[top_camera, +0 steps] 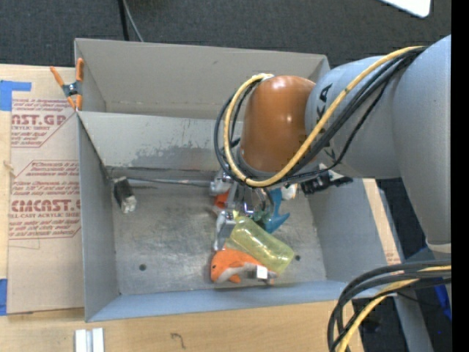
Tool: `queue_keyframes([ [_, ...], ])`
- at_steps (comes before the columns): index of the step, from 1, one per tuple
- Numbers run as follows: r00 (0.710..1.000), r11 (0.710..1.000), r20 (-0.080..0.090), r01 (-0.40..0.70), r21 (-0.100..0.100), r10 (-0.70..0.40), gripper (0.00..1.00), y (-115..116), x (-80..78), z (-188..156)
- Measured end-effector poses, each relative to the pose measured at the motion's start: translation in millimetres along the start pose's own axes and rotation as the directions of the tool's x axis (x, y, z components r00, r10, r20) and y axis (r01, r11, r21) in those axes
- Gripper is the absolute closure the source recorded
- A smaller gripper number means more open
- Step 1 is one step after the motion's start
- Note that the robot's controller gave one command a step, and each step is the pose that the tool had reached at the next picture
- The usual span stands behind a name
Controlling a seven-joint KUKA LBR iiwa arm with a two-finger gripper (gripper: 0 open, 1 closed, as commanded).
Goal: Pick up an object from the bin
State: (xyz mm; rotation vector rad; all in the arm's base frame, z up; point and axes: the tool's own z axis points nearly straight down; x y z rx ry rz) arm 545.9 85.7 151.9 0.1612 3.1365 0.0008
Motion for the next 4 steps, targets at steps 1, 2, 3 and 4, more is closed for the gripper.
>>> queue_keyframes([
  [1,0.917,0.917,0.002,0.398,-0.005,-0.398,1.0,-50,-28.0,77],
  [2,0.917,0.917,0.002,0.398,-0.005,-0.398,1.0,-50,-28.0,77],
  [3,0.886,0.886,-0.004,0.463,-0.003,-0.463,1.0,-55,-27.7,49],
  [4,0.881,0.881,-0.001,0.473,-0.001,-0.473,1.0,-65,-19.9,1],
])
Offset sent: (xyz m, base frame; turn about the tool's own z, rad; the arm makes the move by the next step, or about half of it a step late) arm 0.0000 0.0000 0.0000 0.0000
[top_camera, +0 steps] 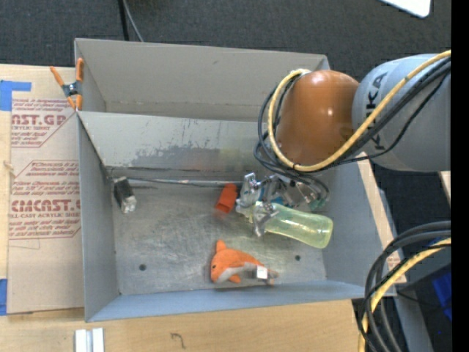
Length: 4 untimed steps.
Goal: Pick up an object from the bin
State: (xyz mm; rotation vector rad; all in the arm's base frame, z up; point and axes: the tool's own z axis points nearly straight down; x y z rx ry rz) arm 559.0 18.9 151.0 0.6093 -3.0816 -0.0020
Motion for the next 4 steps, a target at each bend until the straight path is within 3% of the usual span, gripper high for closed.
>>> queue_keyframes([
  [1,0.997,0.997,-0.002,0.082,-0.001,-0.082,1.0,-9,6.4,-64],
  [2,1.0,1.0,0.005,0.019,0.002,-0.019,1.0,-35,9.2,-96],
  [3,0.991,0.991,0.002,-0.131,0.001,0.131,0.0,-1,2.6,16],
  [4,0.991,0.991,0.001,-0.132,0.0,0.132,0.0,1,2.6,16],
])
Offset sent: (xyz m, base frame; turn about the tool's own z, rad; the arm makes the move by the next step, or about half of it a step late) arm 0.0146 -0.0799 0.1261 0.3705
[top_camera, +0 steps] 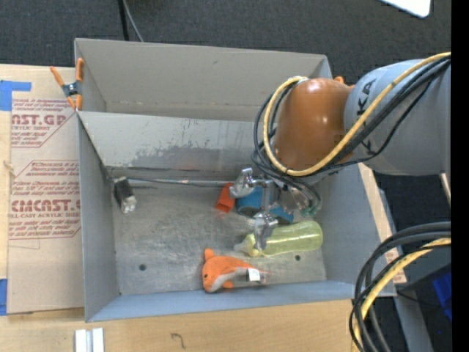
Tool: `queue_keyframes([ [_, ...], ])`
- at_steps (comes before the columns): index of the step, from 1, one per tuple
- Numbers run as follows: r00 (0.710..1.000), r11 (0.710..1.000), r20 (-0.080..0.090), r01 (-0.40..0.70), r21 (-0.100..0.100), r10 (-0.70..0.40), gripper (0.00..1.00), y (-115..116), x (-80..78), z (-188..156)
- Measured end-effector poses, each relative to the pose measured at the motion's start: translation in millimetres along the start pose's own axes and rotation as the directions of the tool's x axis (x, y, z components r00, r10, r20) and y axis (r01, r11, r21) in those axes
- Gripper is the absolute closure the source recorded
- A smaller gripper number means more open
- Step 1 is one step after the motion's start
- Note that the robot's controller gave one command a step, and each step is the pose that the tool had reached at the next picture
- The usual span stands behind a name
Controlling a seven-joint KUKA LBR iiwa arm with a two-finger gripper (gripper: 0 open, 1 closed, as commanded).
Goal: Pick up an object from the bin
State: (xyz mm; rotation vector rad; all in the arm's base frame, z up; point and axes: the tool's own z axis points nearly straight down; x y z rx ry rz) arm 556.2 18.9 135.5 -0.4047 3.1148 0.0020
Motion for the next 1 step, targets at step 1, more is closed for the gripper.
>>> queue_keyframes([
  [1,0.995,0.995,-0.002,0.104,0.0,-0.104,1.0,-22.1,71.4,53.4],
])
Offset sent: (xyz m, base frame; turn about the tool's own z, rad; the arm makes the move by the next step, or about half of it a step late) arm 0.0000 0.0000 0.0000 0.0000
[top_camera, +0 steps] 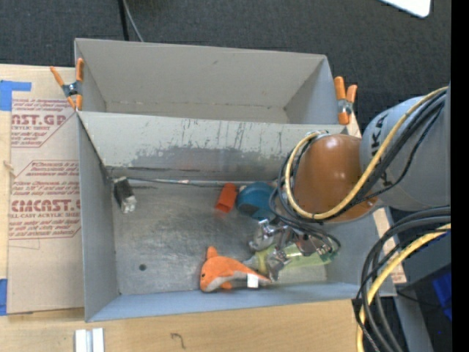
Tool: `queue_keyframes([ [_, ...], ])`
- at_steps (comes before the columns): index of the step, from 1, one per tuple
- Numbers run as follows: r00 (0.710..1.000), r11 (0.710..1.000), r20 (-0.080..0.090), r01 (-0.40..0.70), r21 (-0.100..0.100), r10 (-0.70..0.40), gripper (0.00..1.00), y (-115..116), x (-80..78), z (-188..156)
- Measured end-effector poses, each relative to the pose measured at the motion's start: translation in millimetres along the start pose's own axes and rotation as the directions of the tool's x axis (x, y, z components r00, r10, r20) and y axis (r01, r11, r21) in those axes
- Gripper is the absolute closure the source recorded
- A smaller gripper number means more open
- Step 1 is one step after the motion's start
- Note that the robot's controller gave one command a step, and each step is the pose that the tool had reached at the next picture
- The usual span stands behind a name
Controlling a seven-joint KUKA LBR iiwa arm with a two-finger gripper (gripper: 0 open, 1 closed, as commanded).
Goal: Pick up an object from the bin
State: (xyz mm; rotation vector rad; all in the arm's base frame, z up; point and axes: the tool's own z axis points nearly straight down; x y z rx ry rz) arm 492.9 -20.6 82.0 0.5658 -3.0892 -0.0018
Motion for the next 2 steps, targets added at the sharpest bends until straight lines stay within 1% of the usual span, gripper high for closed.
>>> queue_keyframes([
  [1,1.0,1.0,0.0,0.0,0.0,0.0,1.0,0,-0.1,0],
  [2,0.998,0.998,0.002,0.07,0.001,-0.07,1.0,-6,-3.3,-119],
])
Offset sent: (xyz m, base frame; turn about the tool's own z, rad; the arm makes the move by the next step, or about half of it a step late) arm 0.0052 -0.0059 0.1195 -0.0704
